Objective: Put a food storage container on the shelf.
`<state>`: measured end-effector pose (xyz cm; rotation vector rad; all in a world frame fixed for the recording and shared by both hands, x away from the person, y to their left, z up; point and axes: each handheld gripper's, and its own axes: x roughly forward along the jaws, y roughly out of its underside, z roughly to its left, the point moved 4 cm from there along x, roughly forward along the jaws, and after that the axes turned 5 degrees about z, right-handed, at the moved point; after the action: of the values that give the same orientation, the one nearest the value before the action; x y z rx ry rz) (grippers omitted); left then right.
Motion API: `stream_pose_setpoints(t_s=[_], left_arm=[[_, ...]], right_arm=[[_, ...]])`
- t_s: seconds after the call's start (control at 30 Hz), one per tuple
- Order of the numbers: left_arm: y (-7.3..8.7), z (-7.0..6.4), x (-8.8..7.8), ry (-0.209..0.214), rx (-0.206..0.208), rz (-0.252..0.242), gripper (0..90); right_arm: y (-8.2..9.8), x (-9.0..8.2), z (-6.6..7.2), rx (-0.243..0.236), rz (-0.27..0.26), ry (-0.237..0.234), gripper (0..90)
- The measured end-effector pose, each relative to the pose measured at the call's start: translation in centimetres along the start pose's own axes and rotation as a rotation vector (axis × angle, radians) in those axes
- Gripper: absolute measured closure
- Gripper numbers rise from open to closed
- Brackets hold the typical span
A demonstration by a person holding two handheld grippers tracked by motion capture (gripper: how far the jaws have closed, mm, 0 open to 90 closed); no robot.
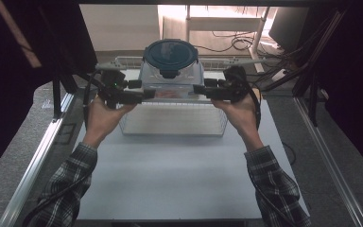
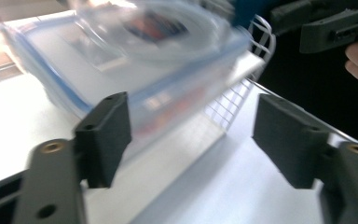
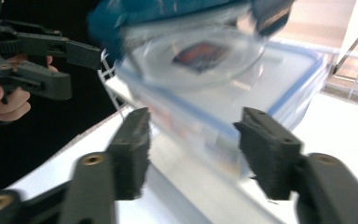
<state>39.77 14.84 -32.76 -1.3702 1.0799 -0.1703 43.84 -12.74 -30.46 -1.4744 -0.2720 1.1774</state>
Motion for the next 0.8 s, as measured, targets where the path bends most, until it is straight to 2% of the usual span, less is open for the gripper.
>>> stream_pose_setpoints(t_s=[0.1,0.23,0.33,0.53,0.8], left_arm=[[1.8,-0.9,0.5,0.022,0.014,0.007,18.6],[4.5,-2.0,0.9,0.056,0.008,0.01,12.2],[6.5,-2.7,0.9,0.066,0.013,0.009,10.1],[10.7,-3.7,0.7,0.043,0.023,0.018,7.4],[15.8,-4.4,1.1,0.031,0.019,0.043,4.7]], right_arm=[[2.2,-0.2,0.7,-0.023,0.006,-0.003,27.6],[4.4,-0.4,1.4,-0.043,0.01,-0.011,19.4],[5.9,-0.5,1.9,-0.052,0.011,-0.017,14.8],[9.9,-0.8,3.2,-0.069,0.037,-0.04,8.2],[15.1,-0.7,3.6,-0.072,0.093,-0.022,4.7]])
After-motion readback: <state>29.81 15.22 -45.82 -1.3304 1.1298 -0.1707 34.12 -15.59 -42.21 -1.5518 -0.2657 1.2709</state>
